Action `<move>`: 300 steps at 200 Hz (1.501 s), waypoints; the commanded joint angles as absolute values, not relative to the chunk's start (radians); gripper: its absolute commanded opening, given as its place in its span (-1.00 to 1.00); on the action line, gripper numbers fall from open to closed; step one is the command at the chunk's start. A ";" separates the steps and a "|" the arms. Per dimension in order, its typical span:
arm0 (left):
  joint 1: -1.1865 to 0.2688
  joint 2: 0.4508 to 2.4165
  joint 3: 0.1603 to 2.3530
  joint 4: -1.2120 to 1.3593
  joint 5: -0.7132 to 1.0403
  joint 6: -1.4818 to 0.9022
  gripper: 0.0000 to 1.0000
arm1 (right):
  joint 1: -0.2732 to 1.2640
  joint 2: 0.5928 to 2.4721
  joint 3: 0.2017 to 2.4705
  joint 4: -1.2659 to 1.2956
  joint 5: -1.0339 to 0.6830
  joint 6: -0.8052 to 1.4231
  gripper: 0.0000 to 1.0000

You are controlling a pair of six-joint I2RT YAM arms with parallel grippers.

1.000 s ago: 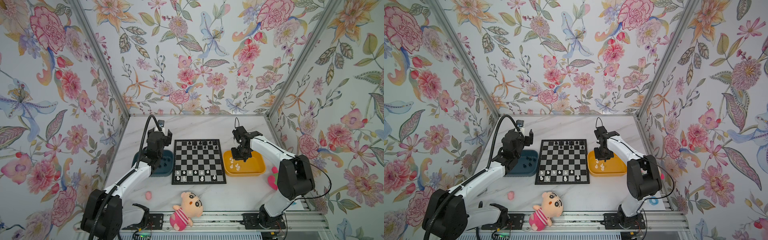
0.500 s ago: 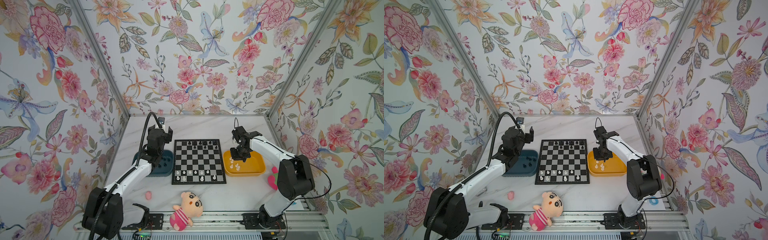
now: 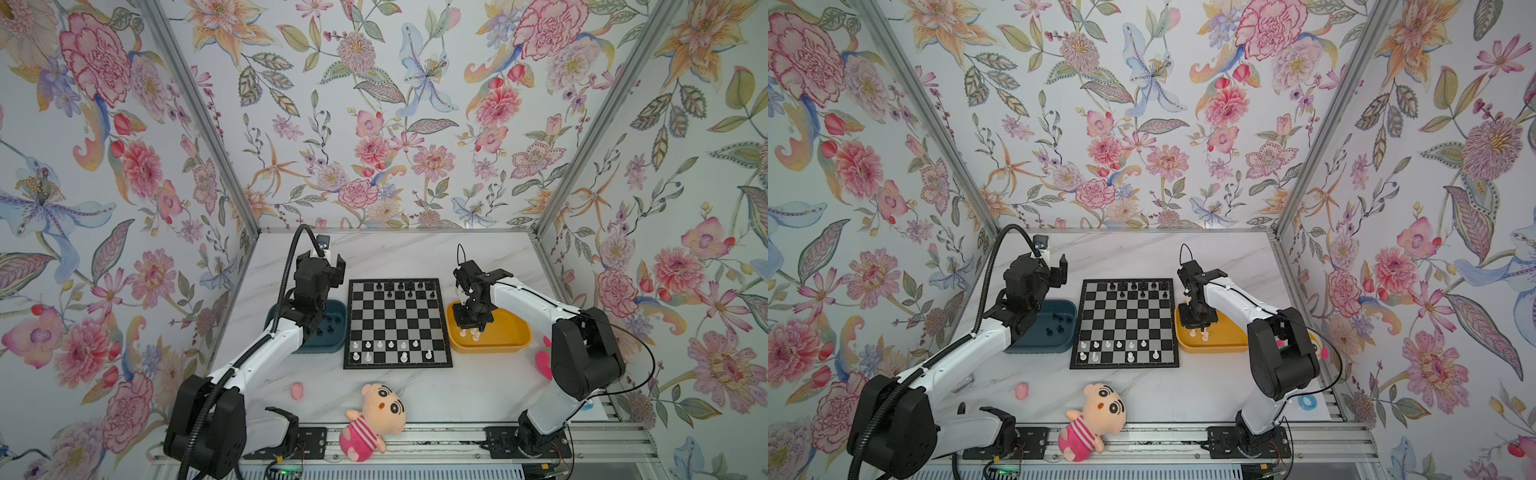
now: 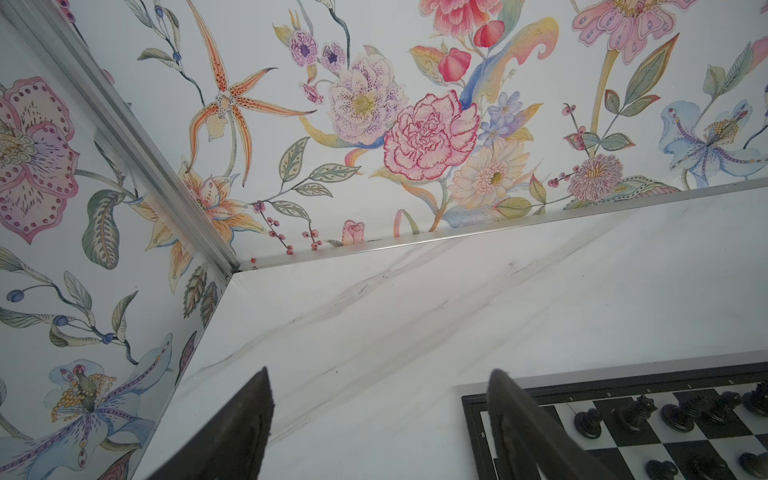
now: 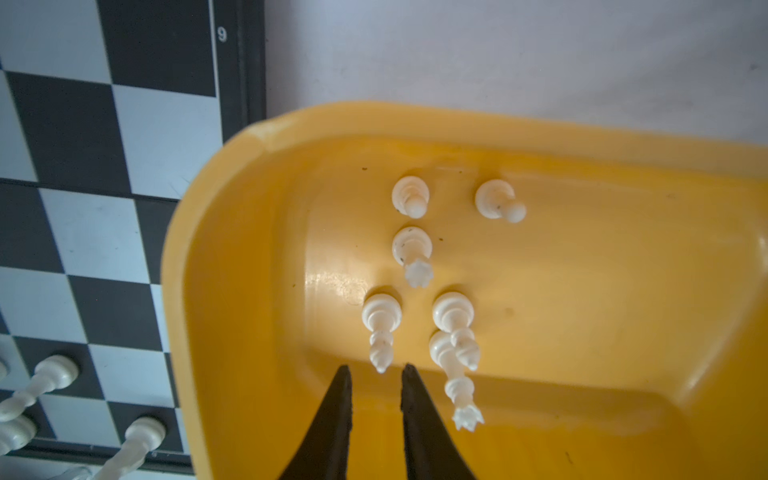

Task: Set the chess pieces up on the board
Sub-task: 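Lower the right gripper and grasp another white piece in the tray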

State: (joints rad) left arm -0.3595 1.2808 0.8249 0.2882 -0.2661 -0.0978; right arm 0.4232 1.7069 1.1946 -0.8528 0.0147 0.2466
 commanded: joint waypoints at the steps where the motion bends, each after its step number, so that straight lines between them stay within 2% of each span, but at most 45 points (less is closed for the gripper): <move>1: -0.360 1.259 0.838 0.277 -0.255 -0.117 0.64 | 0.422 1.728 1.176 -0.837 0.020 0.254 -0.52; 300: -0.360 1.269 0.836 0.279 -0.249 -0.114 0.64 | 0.413 1.787 1.131 -0.788 0.001 0.256 -0.60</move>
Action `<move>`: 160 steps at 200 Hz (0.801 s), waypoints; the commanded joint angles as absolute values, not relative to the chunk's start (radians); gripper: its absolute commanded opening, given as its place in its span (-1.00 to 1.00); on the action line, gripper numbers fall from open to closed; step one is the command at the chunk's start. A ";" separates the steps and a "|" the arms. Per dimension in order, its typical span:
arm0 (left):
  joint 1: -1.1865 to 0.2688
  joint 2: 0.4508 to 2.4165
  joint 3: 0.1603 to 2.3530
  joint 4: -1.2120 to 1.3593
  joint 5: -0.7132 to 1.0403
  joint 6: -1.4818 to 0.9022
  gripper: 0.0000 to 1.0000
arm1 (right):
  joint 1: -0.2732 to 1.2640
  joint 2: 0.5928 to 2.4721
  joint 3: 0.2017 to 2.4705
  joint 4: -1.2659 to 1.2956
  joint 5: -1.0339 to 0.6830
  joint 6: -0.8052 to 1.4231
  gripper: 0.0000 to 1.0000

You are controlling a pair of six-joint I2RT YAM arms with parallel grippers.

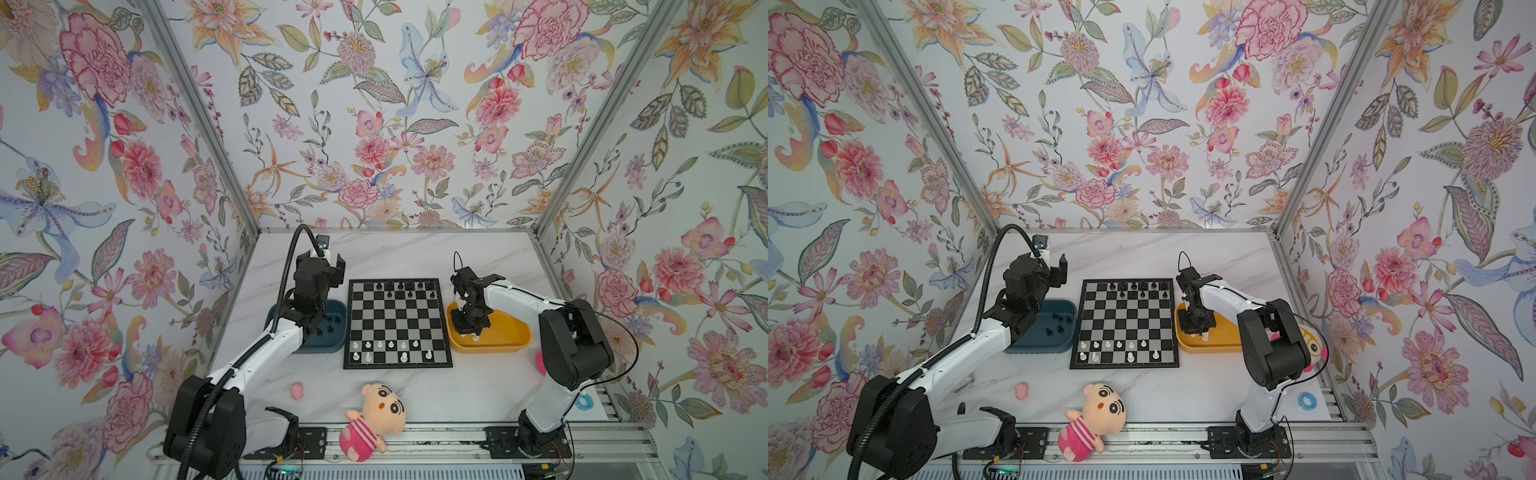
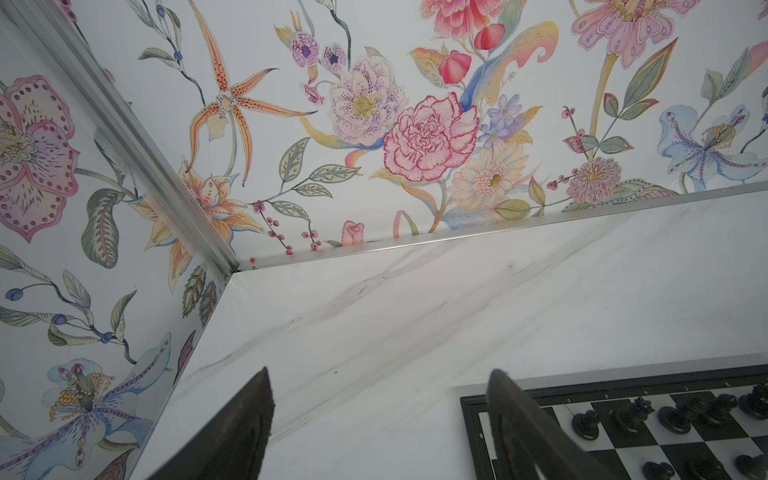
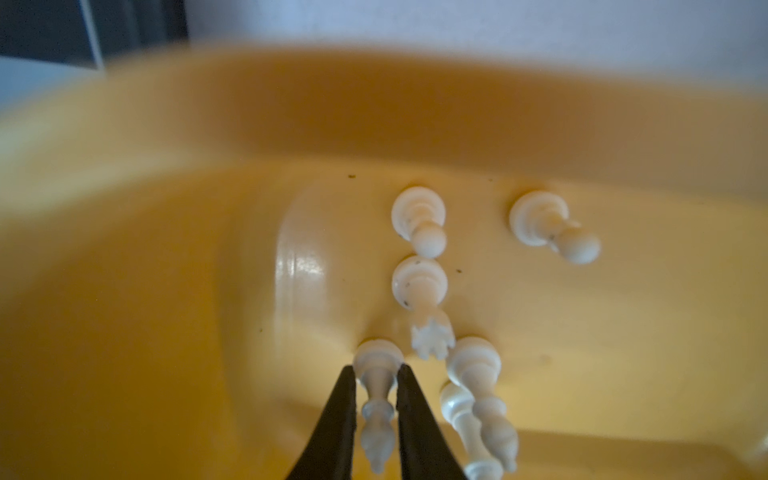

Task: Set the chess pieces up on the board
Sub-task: 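Lower the right gripper and grasp another white piece in the tray, then lift the white piece and carry it over the board's nearest rank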

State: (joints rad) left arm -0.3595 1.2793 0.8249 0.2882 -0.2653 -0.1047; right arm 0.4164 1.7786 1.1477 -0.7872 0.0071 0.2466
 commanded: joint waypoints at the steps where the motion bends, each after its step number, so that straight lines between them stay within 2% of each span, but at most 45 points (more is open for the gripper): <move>1: -0.360 1.269 0.836 0.279 -0.249 -0.114 0.64 | 0.413 1.787 1.131 -0.788 0.001 0.256 -0.60; 78: -0.360 1.262 0.830 0.280 -0.253 -0.114 0.64 | 0.413 1.778 1.156 -0.805 0.010 0.259 -0.90; 160: -0.360 1.247 0.801 0.299 -0.256 -0.114 0.64 | 0.422 1.722 1.292 -0.958 0.055 0.248 -0.93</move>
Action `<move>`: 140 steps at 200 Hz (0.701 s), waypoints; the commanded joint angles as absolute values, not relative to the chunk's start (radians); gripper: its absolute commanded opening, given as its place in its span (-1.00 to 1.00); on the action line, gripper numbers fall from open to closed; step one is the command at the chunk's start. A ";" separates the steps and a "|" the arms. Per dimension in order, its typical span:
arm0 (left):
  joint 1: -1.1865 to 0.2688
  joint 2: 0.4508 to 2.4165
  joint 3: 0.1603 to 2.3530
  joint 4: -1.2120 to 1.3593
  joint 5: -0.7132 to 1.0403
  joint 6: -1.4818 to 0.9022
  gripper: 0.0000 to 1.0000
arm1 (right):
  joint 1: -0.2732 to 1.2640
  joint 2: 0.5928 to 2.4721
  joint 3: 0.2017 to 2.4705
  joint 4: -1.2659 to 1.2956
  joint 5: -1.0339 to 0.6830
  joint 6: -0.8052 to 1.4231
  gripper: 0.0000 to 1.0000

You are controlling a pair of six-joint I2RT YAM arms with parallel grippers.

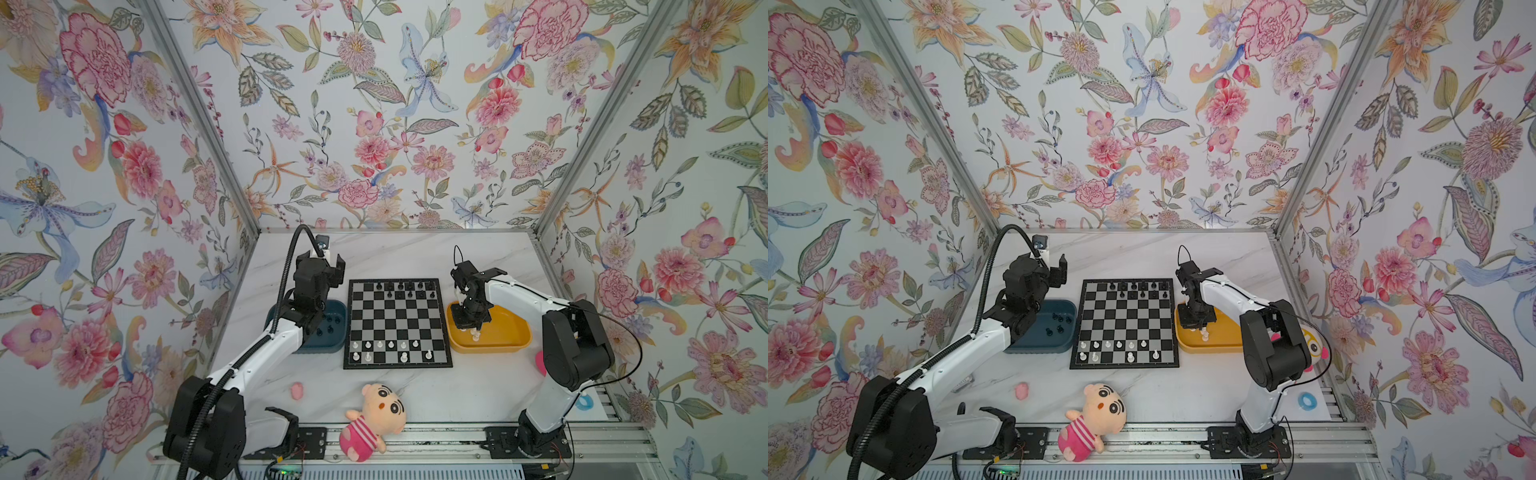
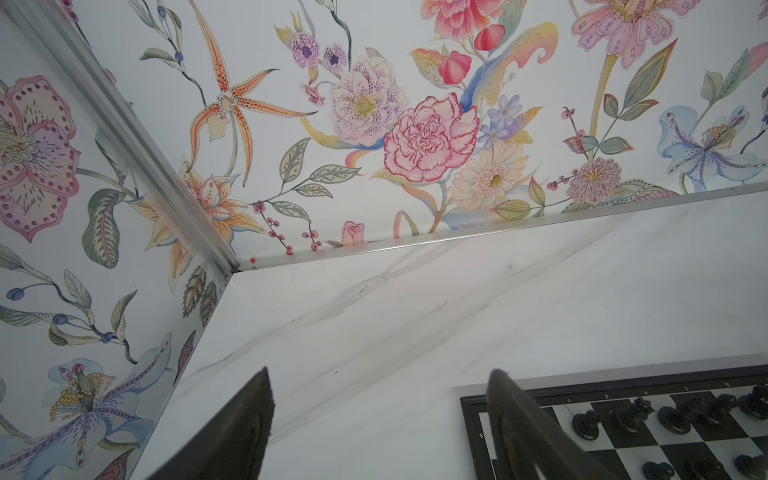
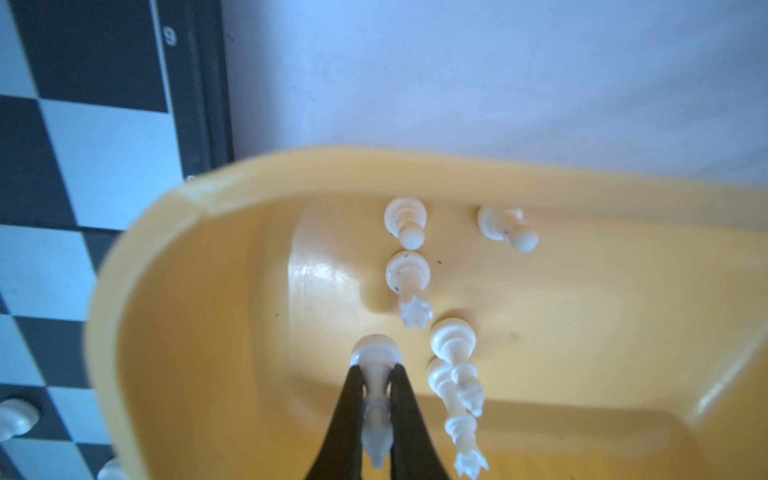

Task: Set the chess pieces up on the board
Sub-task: 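Lift the white piece and carry it over the board's nearest rank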

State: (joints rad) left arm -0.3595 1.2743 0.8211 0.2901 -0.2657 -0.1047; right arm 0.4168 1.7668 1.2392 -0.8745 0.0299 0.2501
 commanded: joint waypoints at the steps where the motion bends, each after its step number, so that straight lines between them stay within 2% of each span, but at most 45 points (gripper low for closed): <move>1: -0.360 1.246 0.801 0.299 -0.256 -0.114 0.64 | 0.423 1.721 1.293 -0.961 0.055 0.248 -0.93; 69: -0.357 1.232 0.767 0.323 -0.249 -0.110 0.64 | 0.492 1.678 1.428 -1.113 0.075 0.260 -0.94; 140: -0.351 1.194 0.730 0.345 -0.223 -0.115 0.64 | 0.695 1.684 1.524 -1.199 0.057 0.333 -0.94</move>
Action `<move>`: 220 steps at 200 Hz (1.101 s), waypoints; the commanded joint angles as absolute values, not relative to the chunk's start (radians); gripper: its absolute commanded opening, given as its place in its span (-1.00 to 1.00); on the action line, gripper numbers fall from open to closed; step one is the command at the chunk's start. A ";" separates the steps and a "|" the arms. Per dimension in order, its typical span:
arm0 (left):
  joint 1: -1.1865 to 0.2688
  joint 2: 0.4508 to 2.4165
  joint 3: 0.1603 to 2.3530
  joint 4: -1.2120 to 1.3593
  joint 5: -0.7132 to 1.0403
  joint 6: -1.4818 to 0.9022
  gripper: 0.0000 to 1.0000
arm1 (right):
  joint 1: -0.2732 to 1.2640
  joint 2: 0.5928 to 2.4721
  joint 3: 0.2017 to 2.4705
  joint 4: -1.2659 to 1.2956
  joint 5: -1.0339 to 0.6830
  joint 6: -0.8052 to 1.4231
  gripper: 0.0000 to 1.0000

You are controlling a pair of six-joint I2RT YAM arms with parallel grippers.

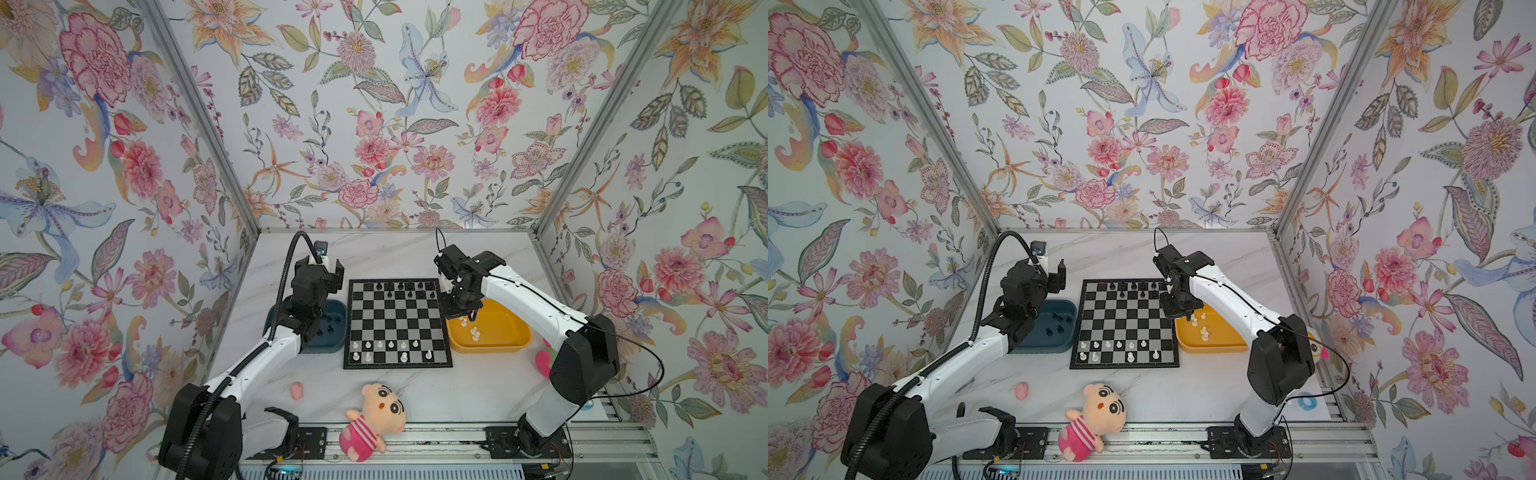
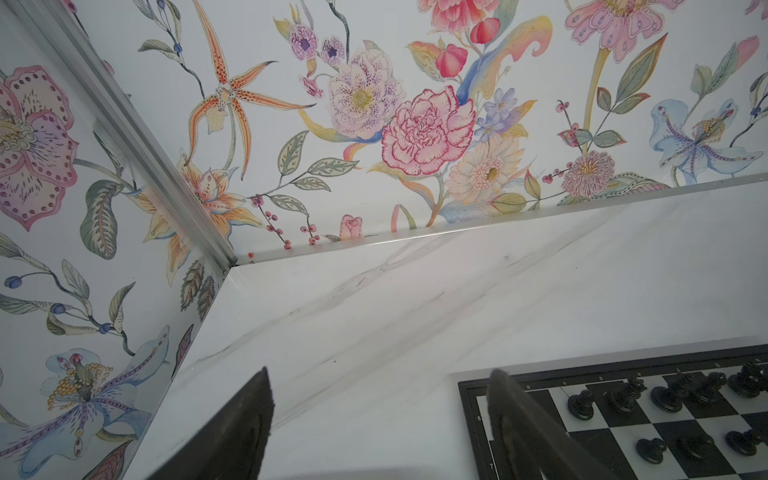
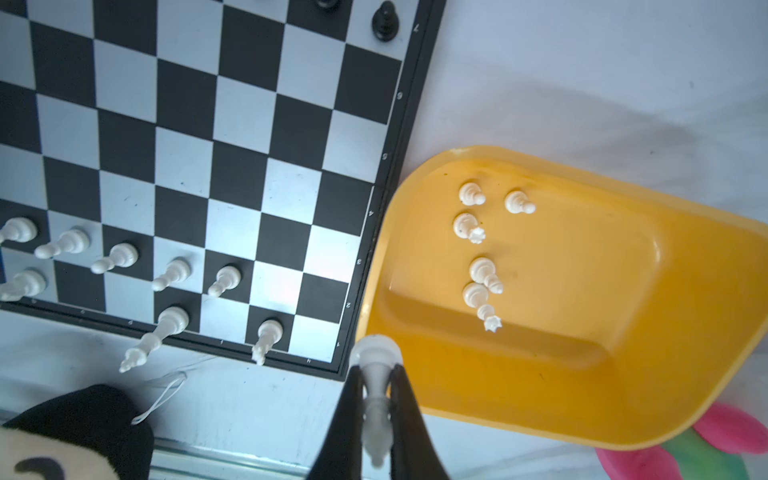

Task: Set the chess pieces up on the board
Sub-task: 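Lift the white piece and carry it over the board's nearest rank, then lower the white piece onto the nearest rank and open the right gripper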

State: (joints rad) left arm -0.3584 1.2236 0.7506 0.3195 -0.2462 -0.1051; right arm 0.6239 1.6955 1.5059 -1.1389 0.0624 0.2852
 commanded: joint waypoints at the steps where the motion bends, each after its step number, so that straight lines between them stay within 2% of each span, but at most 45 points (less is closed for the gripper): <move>1: -0.351 1.193 0.730 0.344 -0.222 -0.115 0.64 | 0.698 1.685 1.524 -1.199 0.058 0.335 -0.94; 106: -0.351 1.071 0.668 0.310 -0.175 -0.133 0.64 | 0.911 1.779 1.485 -1.098 0.057 0.385 -0.95; 220: -0.352 0.976 0.613 0.288 -0.164 -0.149 0.63 | 0.985 1.824 1.379 -0.991 0.053 0.419 -0.95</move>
